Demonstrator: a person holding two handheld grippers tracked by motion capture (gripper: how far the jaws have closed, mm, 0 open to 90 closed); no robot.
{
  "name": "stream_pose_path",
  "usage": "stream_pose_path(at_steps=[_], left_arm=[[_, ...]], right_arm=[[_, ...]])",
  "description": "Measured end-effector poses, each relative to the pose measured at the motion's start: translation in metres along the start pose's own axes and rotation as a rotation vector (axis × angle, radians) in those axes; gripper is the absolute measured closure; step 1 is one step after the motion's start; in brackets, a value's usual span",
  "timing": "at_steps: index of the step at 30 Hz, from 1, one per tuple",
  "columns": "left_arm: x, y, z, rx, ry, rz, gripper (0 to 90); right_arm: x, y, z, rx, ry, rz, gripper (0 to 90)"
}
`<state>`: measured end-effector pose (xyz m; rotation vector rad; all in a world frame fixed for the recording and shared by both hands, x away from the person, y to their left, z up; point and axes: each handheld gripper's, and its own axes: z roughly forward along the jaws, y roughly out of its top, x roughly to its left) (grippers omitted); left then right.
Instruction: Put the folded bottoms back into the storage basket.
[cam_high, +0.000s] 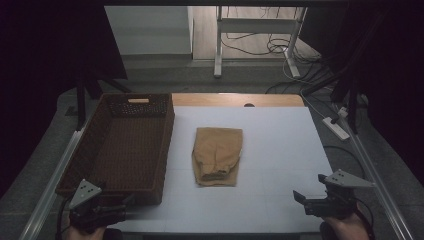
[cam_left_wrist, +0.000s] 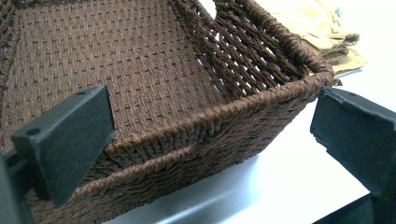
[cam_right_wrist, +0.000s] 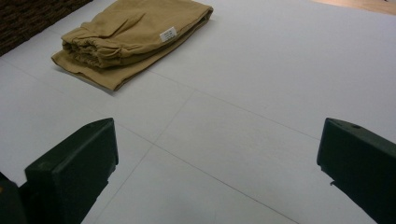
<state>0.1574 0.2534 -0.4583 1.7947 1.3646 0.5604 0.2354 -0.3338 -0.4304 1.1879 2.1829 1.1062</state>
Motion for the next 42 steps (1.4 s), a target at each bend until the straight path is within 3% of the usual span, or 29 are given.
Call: stream_pose_path(at_steps=[17, 22, 32, 36, 42], left_arm=[[-0.002, 0.001, 0.001, 0.01, 0.014, 0.006, 0.1], [0.001, 0.0, 0.001, 0.0, -0.003, -0.009, 0.6], [0.0, 0.001, 0.002, -0.003, 0.009, -0.018, 2.8], [0.002, 0.003, 0.0, -0.013, -0.018, -0.067, 2.2], [-0.005, 0.01, 0.0, -0.006, -0.049, -0.032, 2.9]], right_arm=[[-0.001, 0.0, 0.001, 0.009, 0.003, 0.006, 0.0], [-0.001, 0.0, 0.002, 0.009, 0.007, 0.009, 0.0], [0.0, 0.0, 0.002, 0.017, 0.017, -0.003, 0.0], [0.0, 0.0, 0.003, 0.019, 0.022, -0.004, 1.3], [0.0, 0.001, 0.003, 0.023, 0.022, -0.012, 1.3]])
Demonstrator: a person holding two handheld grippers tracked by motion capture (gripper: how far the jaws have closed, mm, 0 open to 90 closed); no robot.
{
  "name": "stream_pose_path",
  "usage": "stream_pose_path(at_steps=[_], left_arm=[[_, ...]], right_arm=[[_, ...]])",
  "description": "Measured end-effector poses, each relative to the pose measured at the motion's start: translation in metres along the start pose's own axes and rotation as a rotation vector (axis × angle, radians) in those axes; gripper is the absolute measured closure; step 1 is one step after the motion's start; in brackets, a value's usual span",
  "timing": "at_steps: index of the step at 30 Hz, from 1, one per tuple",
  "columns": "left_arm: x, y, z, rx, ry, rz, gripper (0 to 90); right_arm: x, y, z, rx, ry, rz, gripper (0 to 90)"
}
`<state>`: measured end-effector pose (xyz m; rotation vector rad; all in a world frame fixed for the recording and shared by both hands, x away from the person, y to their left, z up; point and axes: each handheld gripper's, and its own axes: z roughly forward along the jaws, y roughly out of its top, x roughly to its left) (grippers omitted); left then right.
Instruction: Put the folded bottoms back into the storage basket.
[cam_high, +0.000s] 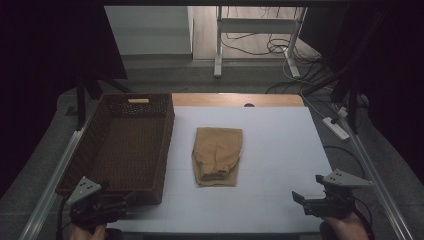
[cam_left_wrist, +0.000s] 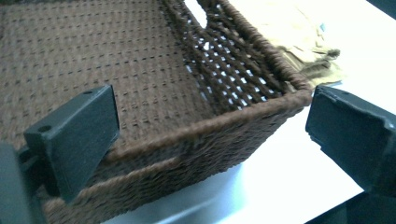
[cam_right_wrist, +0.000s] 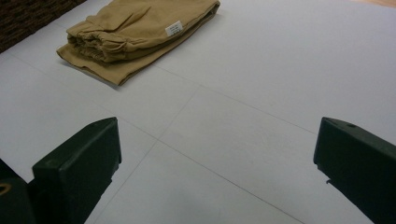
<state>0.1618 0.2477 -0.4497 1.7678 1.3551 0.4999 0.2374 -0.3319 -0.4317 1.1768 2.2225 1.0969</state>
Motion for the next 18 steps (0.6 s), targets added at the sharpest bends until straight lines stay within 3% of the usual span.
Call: stream_pose_path(at_steps=[6, 10, 13, 18], left_arm=[[-0.004, 0.003, 0.005, 0.003, -0.01, 0.051, 3.3], [-0.006, 0.004, 0.006, -0.002, -0.012, 0.053, 3.3], [-0.009, 0.008, 0.008, -0.02, -0.043, 0.05, 3.3], [-0.016, 0.014, 0.012, -0.009, -0.067, 0.069, 3.7]], right_arm=[[0.0, 0.0, 0.0, 0.001, 0.002, -0.004, 1.4], [0.0, 0.0, 0.0, 0.004, 0.0, -0.007, 1.4], [0.0, 0.0, 0.001, 0.009, -0.002, -0.008, 1.4], [0.001, 0.0, 0.001, 0.009, 0.0, -0.008, 1.4]])
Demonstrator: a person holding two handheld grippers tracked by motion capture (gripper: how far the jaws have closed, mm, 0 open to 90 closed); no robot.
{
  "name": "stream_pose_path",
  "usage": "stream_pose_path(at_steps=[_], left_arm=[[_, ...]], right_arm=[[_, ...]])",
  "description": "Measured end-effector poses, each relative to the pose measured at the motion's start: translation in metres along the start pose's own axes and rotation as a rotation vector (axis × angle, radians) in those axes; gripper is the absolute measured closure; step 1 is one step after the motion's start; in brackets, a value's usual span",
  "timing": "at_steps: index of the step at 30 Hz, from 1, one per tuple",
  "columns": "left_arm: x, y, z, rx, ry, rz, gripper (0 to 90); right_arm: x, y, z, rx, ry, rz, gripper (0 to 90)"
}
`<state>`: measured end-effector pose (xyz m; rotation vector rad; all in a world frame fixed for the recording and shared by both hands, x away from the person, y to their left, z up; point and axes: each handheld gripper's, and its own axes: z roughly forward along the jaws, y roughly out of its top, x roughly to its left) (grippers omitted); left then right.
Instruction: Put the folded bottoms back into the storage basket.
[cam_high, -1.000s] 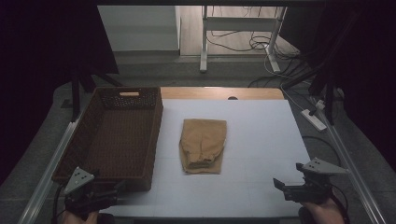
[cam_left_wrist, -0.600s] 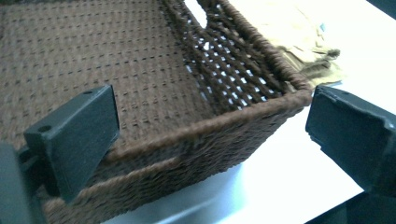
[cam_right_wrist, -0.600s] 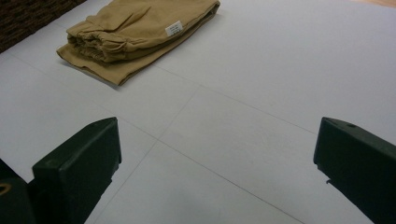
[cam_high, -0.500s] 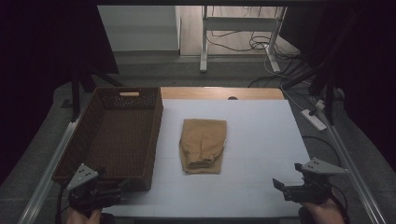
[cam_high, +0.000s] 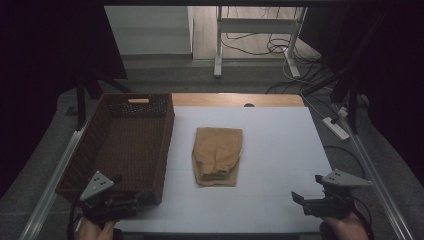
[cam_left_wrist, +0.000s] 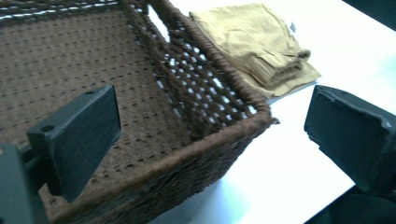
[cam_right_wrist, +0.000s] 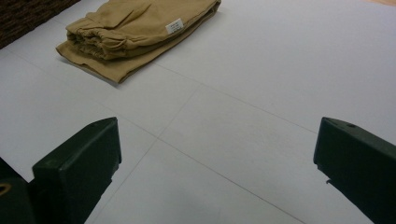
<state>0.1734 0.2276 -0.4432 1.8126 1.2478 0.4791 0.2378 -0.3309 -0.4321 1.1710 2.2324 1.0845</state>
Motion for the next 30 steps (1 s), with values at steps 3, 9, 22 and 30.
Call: stream_pose_path(at_steps=[3, 9, 22, 30], left_arm=[[-0.007, 0.005, 0.006, 0.007, -0.022, 0.013, 3.3], [-0.011, 0.011, 0.016, 0.019, -0.069, 0.0, 2.4], [-0.021, 0.029, 0.048, 0.088, -0.173, 0.036, 2.4], [-0.036, 0.043, 0.069, 0.113, -0.218, 0.082, 3.0]], right_arm=[[0.0, 0.0, 0.0, 0.001, 0.0, -0.001, 1.4], [0.0, 0.0, 0.0, 0.004, 0.0, -0.002, 1.4], [0.0, 0.0, 0.001, 0.006, 0.003, -0.003, 1.4], [0.0, 0.0, 0.001, 0.007, -0.004, -0.001, 1.4]])
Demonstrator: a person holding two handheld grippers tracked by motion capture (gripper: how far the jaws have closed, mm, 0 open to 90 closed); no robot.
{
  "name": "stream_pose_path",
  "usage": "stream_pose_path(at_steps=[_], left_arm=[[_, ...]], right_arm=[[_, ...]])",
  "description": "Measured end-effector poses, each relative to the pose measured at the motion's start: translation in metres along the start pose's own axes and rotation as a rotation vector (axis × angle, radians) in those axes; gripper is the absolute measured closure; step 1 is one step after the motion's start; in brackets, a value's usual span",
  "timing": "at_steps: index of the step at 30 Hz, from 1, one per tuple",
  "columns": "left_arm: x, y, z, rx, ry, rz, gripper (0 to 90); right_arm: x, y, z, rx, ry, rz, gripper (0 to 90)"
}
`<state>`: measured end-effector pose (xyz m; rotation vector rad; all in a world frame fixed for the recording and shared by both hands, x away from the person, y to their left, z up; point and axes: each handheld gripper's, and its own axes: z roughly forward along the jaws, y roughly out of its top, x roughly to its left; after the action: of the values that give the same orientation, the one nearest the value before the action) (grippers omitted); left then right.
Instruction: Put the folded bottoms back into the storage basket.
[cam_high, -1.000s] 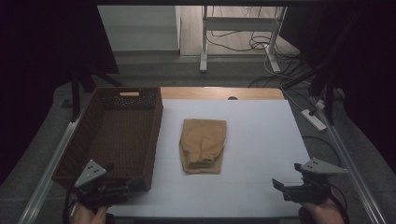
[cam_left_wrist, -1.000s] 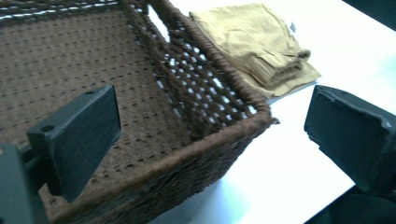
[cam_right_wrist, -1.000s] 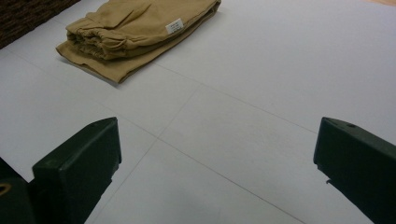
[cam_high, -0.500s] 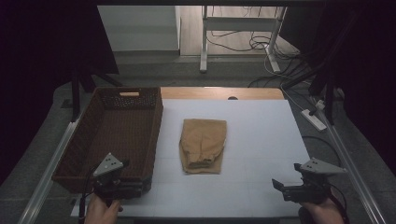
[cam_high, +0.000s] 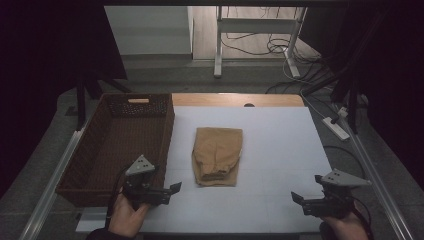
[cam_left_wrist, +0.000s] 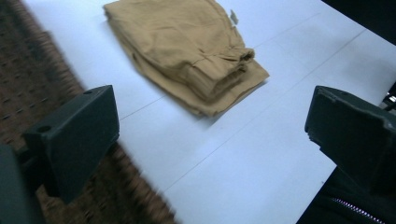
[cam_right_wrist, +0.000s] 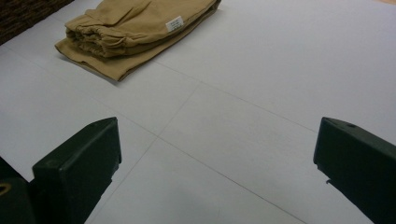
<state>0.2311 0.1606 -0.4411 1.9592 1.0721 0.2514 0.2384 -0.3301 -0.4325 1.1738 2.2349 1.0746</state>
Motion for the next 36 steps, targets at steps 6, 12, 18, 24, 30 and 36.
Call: stream_pose_path(at_steps=[6, 12, 18, 24, 30, 36], left_arm=[[-0.007, 0.01, 0.012, 0.02, -0.007, 0.04, 3.0], [-0.013, 0.022, 0.029, 0.027, -0.027, 0.072, 2.8], [-0.017, 0.032, 0.054, 0.054, -0.087, 0.085, 3.1], [-0.021, 0.042, 0.075, 0.07, -0.089, 0.096, 2.9], [-0.017, 0.051, 0.097, 0.06, -0.035, 0.12, 3.3], [-0.013, 0.058, 0.114, 0.063, -0.011, 0.12, 3.9]], right_arm=[[0.0, 0.0, 0.0, 0.004, -0.004, 0.002, 1.4], [0.0, 0.0, 0.001, 0.007, -0.003, -0.001, 1.4], [0.0, 0.0, 0.001, 0.009, -0.002, -0.002, 1.4], [0.0, 0.0, 0.001, 0.008, 0.003, -0.006, 1.4], [0.0, 0.0, 0.001, 0.007, 0.006, -0.012, 1.4], [0.0, 0.0, 0.001, 0.008, 0.008, -0.014, 1.4]])
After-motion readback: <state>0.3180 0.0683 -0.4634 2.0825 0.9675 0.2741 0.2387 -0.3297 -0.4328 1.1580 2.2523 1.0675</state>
